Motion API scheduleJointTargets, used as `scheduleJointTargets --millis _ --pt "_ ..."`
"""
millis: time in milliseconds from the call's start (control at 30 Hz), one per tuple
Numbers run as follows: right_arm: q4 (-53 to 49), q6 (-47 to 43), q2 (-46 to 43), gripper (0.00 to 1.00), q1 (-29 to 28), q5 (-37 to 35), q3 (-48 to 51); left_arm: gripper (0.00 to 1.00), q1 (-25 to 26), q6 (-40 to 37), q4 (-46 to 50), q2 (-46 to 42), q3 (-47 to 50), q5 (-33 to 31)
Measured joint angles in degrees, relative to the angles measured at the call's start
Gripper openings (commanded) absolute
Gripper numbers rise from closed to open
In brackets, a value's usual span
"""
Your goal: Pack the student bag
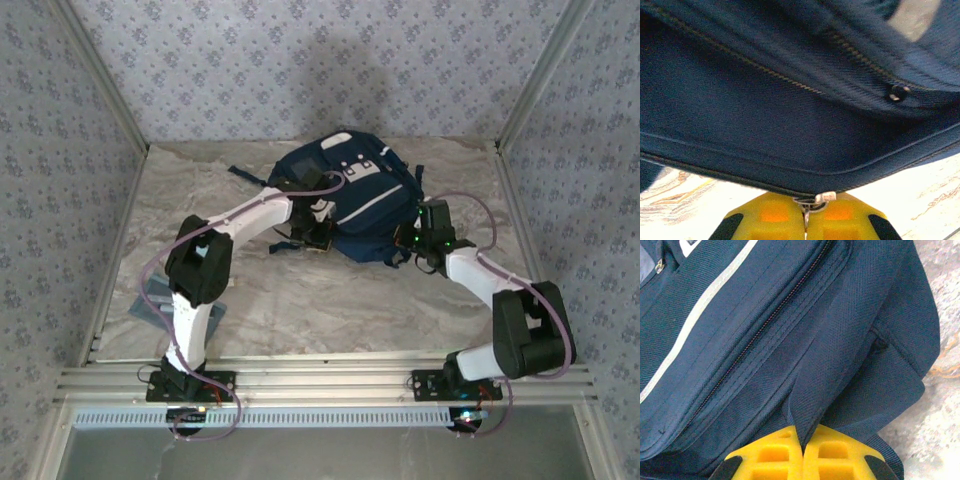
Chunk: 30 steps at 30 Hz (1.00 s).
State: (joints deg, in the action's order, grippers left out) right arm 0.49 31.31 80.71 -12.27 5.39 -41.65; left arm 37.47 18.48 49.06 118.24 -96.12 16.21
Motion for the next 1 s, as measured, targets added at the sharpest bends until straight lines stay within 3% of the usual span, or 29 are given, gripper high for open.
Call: scheduleJointTargets --millis 167,267,400,567,833,900,1000 --pt "-3.7 0.2 0.3 0.58 2.0 -1.2 -4.4 0.00 0.2 1.1 -1.1 0.0 0.0 1.0" --pt "-5.8 4.5 -3.4 0.74 3.0 -1.4 -5.7 0.00 0.8 3.2 -1.5 0.0 -1.1 2.3" --pt "-7.2 11.9 -11.3 0.82 2.7 0.9 -4.0 0.00 3.1 5.9 -3.0 0.5 -5.4 4.3" --pt "-3.3 23.2 -17.0 0.84 0.4 3.5 4.9 0.00 7.6 8.6 -5.7 4.1 -14.0 7.6" --pt "2.7 33.5 -13.0 0.80 -1.2 2.8 9.9 0.00 11.2 11.0 -7.4 6.4 -16.3 9.4" --pt "5.6 34.8 -11.1 0.68 -1.3 2.5 10.3 0.00 11.2 11.4 -7.7 6.6 -16.3 9.3" --pt "10.1 35.8 -9.1 0.36 -1.9 1.9 10.7 0.00 11.2 11.6 -8.4 6.8 -16.1 9.1"
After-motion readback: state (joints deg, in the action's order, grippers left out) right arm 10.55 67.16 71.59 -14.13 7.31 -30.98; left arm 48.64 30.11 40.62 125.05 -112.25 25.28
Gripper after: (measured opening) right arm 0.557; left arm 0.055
